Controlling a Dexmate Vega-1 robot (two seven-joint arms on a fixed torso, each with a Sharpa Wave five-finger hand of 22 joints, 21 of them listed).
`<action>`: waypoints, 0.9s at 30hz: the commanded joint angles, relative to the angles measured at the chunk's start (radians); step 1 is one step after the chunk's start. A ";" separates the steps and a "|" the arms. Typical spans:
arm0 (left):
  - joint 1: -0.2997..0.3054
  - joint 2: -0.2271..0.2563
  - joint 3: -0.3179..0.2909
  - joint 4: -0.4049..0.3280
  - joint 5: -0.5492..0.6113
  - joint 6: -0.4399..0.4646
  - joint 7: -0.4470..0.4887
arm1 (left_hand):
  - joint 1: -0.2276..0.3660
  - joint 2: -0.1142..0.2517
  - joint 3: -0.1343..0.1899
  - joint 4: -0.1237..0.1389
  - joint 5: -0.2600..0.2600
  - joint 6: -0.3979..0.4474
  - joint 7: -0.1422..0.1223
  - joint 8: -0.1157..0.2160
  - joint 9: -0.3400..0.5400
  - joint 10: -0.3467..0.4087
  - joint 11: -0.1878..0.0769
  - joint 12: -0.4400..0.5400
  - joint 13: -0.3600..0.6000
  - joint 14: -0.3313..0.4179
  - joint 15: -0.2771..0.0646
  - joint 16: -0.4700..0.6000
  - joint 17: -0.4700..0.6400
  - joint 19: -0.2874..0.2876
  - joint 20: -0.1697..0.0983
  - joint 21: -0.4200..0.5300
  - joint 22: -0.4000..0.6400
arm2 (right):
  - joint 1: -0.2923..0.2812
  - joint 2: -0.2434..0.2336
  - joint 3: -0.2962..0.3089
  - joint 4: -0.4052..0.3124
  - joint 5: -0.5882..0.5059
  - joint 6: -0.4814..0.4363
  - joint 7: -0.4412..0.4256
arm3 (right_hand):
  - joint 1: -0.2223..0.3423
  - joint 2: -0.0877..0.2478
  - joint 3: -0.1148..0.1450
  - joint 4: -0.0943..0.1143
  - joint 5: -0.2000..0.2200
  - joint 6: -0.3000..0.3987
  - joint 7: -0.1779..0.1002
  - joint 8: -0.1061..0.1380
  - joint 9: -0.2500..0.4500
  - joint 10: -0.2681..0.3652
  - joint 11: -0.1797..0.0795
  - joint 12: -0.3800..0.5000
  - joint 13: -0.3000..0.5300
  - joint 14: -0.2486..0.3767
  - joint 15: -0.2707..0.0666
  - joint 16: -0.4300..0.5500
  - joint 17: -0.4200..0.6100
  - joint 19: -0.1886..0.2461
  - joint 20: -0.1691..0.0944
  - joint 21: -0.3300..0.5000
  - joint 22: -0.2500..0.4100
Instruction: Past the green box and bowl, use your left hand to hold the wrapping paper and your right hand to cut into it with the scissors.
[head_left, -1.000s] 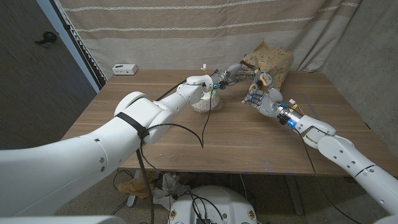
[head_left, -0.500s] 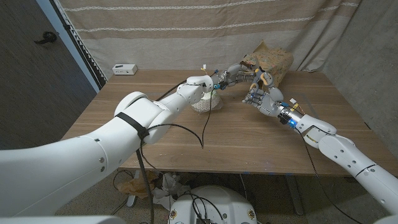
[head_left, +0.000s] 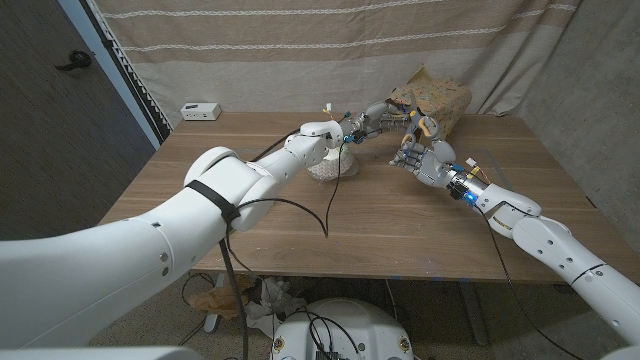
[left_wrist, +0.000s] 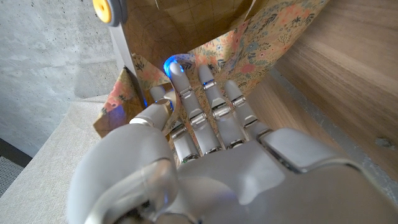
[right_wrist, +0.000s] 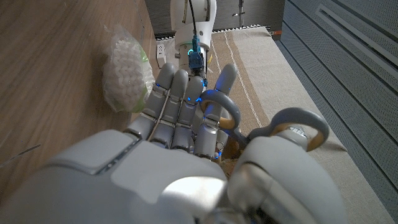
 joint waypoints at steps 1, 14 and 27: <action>0.003 0.000 -0.008 0.000 -0.002 0.000 -0.008 | 0.009 -0.006 0.007 -0.005 0.000 0.031 0.025 0.005 0.003 0.016 -0.011 0.004 0.000 0.011 -0.128 -0.001 0.003 -0.006 -0.131 0.004 0.001 | -0.002 0.005 0.000 -0.005 0.002 -0.001 -0.010 | 0.007 0.011 0.004 -0.006 -0.002 0.014 0.048 -0.004 -0.001 0.024 -0.008 0.005 -0.008 0.025 -0.044 0.010 -0.006 0.018 -0.002 0.005 0.002; 0.005 0.012 -0.003 0.000 0.003 -0.019 -0.033 | 0.008 -0.007 0.009 -0.006 0.000 0.040 0.022 0.007 -0.002 0.016 -0.011 0.003 -0.005 0.014 -0.128 -0.001 0.002 -0.009 -0.131 0.006 0.000 | -0.004 0.005 0.002 -0.014 0.008 -0.010 -0.029 | 0.107 0.079 0.060 -0.046 0.004 0.092 0.033 0.011 -0.010 0.094 -0.030 0.030 -0.028 0.071 -0.078 0.035 -0.020 0.041 -0.019 0.019 0.006; 0.010 0.016 -0.008 0.000 -0.003 -0.034 -0.059 | 0.006 -0.008 0.010 -0.007 -0.001 0.039 0.018 0.007 -0.004 0.019 -0.011 0.005 -0.007 0.016 -0.129 -0.002 0.002 -0.011 -0.130 0.009 0.000 | -0.009 0.004 0.005 -0.023 0.004 -0.005 -0.035 | 0.159 0.108 0.088 -0.068 -0.005 0.118 0.029 0.015 -0.011 0.122 -0.038 0.039 -0.043 0.092 -0.088 0.052 -0.033 0.061 -0.061 0.041 0.013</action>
